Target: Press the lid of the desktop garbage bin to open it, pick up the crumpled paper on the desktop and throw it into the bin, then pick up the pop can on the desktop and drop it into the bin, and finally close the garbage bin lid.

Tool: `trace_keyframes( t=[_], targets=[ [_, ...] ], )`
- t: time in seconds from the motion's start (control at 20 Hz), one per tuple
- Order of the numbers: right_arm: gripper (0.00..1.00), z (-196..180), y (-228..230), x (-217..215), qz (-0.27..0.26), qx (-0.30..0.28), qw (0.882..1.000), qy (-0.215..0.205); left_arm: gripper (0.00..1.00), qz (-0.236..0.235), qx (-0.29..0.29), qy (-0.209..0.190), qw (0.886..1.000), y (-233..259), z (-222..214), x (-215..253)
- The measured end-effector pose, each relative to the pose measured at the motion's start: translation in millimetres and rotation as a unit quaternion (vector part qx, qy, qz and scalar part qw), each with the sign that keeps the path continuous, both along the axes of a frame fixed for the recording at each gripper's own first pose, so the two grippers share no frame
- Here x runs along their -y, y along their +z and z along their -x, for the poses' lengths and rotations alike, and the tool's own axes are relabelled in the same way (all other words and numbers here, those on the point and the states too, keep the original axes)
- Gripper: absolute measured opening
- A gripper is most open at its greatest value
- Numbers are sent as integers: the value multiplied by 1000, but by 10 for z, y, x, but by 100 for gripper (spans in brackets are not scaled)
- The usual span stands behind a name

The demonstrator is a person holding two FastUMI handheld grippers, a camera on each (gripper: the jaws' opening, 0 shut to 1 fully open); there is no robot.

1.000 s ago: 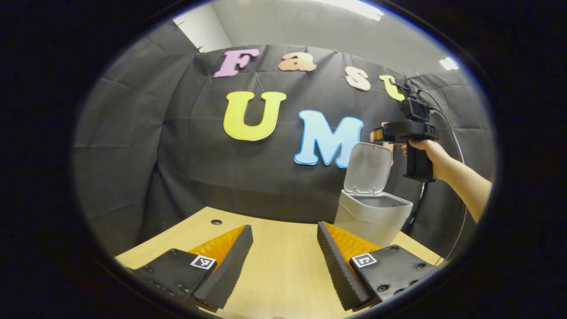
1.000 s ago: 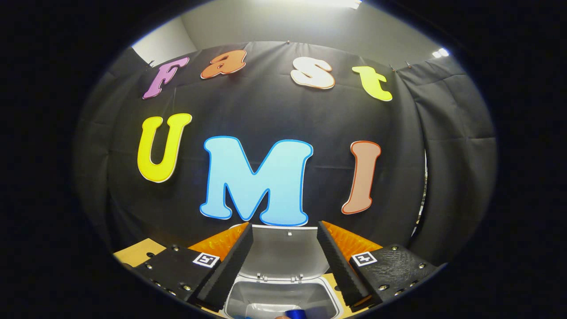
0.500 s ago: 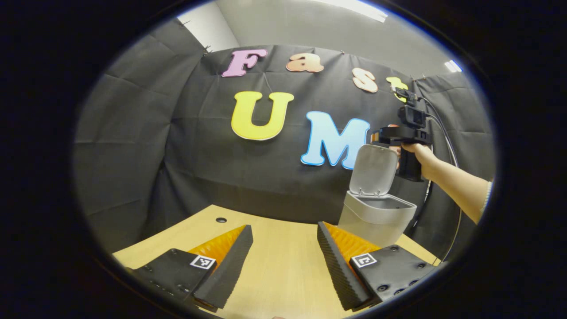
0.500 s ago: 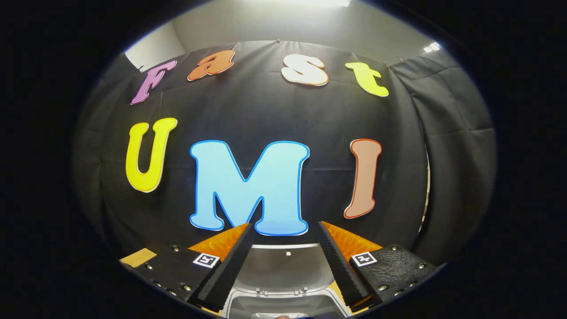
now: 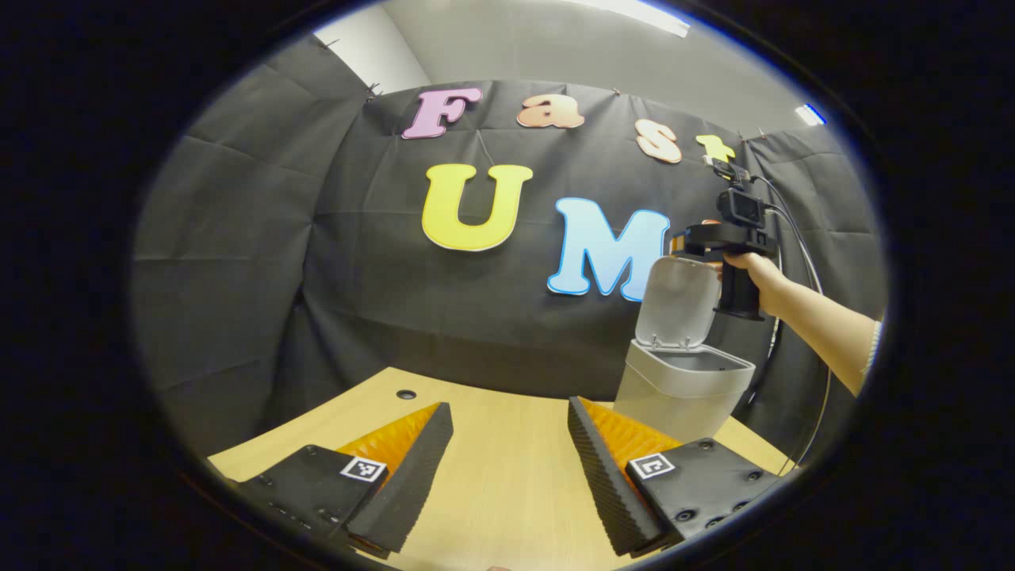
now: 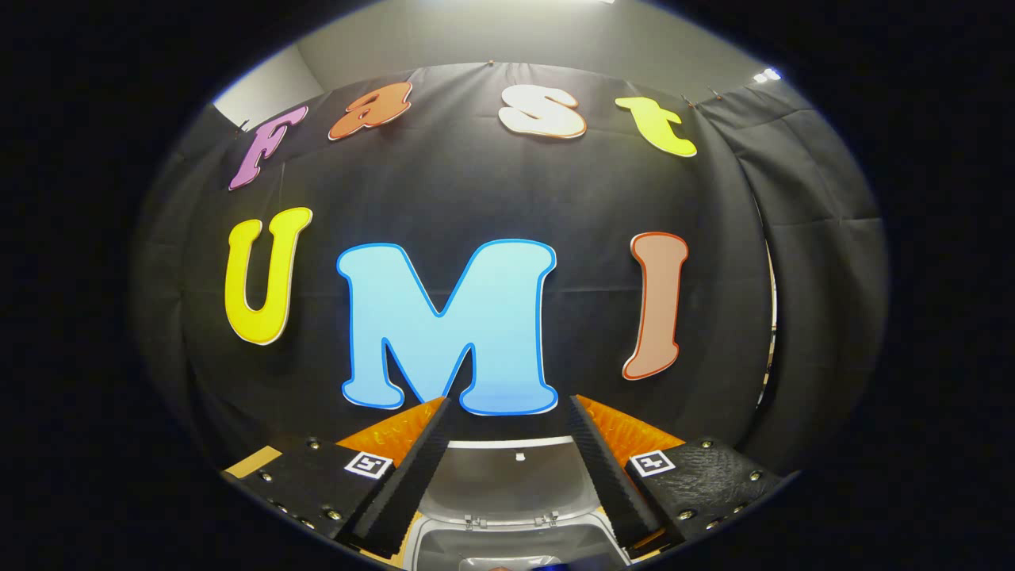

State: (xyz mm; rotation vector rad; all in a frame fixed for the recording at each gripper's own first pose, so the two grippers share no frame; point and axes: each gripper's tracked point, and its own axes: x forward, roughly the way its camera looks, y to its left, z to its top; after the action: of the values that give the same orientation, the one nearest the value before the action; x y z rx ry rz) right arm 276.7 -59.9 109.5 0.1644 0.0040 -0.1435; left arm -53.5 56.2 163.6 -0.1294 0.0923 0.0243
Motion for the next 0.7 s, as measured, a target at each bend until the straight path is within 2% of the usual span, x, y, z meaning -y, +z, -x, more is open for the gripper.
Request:
trace_keyframes(
  t=[0.7],
  targets=[
    [93, 483, -162, -70, -3, -29, 999, 21, 96, -4, 7, -11, 1000, 21, 12, 98]
  ],
)
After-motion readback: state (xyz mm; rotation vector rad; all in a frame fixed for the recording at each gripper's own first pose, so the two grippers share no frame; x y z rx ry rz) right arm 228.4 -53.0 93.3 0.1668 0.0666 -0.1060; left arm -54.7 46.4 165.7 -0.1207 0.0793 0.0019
